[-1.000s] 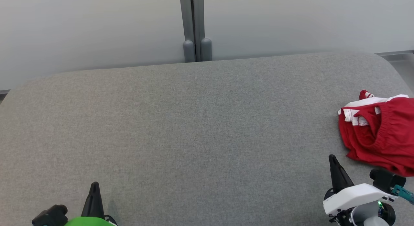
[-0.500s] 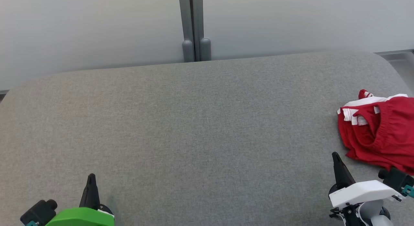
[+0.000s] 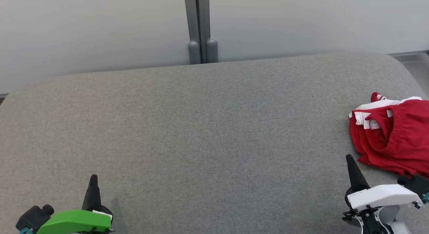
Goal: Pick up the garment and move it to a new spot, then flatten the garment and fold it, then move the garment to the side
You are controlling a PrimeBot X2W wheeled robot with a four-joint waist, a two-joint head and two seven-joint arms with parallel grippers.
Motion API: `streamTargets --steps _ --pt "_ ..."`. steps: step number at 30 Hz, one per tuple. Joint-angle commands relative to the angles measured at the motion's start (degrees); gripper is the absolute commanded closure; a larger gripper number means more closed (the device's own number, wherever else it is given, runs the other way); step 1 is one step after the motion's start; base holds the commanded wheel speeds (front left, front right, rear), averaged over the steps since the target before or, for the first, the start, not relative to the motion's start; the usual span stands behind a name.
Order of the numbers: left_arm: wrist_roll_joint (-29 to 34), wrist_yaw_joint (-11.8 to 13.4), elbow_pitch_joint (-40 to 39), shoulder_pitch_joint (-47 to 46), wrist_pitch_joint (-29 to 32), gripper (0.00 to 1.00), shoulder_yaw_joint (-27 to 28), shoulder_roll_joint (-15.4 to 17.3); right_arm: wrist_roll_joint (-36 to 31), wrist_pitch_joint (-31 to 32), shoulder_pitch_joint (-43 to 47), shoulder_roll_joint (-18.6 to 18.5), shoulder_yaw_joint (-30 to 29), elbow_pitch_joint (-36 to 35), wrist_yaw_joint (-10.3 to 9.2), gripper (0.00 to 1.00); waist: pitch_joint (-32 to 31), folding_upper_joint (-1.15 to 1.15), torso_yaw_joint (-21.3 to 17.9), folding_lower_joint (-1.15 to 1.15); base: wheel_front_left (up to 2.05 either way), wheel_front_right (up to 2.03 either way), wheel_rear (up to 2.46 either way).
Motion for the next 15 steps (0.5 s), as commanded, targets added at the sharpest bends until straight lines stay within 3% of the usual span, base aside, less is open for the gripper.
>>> streamTargets --steps 1,15 --pt "-1.6 -0.1 -0.8 -1.7 0.3 1.00 0.4 0.3 1.7 0.5 -1.3 -0.4 -0.2 -0.9 -0.03 1.00 0.0 0.00 0.0 0.00 0.00 0.00 0.00" --pt "-10.3 -0.1 -1.3 -2.8 2.5 1.00 0.9 0.4 10.3 2.7 -1.3 -0.5 -0.7 -1.8 -0.04 1.00 0.1 0.00 -0.2 0.00 0.00 0.00 0.00"
